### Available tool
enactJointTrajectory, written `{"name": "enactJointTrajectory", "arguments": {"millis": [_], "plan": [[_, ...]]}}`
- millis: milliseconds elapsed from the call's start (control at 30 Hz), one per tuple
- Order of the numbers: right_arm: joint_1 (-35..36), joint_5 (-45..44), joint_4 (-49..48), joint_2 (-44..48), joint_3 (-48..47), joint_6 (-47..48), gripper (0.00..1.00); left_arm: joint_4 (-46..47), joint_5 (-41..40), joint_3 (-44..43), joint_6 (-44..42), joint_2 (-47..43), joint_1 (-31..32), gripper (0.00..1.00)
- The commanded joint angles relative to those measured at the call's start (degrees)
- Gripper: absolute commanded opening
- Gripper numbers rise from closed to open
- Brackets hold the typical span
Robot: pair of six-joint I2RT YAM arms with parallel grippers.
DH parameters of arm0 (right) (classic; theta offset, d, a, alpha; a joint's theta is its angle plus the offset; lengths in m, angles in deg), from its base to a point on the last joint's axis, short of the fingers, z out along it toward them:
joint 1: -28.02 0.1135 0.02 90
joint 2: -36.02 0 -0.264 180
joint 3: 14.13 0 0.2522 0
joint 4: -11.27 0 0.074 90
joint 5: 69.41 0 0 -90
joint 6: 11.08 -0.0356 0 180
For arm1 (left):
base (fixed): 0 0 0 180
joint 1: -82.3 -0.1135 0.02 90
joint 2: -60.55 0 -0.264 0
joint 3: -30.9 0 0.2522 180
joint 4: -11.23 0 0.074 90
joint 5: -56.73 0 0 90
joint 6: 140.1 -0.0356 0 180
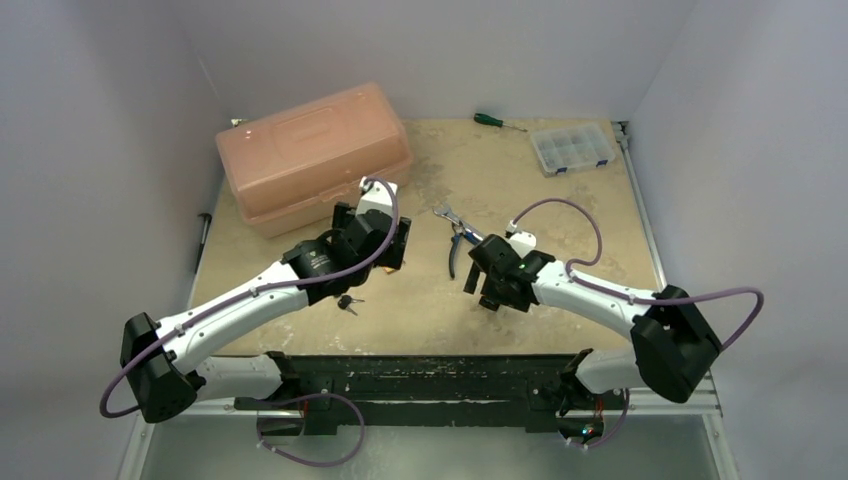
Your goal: Unlock with the key
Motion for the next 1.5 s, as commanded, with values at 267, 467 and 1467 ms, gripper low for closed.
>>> {"name": "enactJointTrajectory", "arguments": {"millis": [267,467,1467], "plan": [[-0.9,-0.4,-5.7,-8.5,-0.1,3.0,0.78,-10.6,5.0,6.1,9.6,-7.3,-1.2,0.89],[-0.9,0.3,-7.6,-10.3,-0.8,6.8,0.39,-11.7,3.7,8.4,17.0,-7.4,-1.3,0.88],[-14.3,11.8,-20.0,4.1,9.4,13.6,0.13,-7.2,-4.8,20.8,31.8,-15.2,-1.6,0.88]]}}
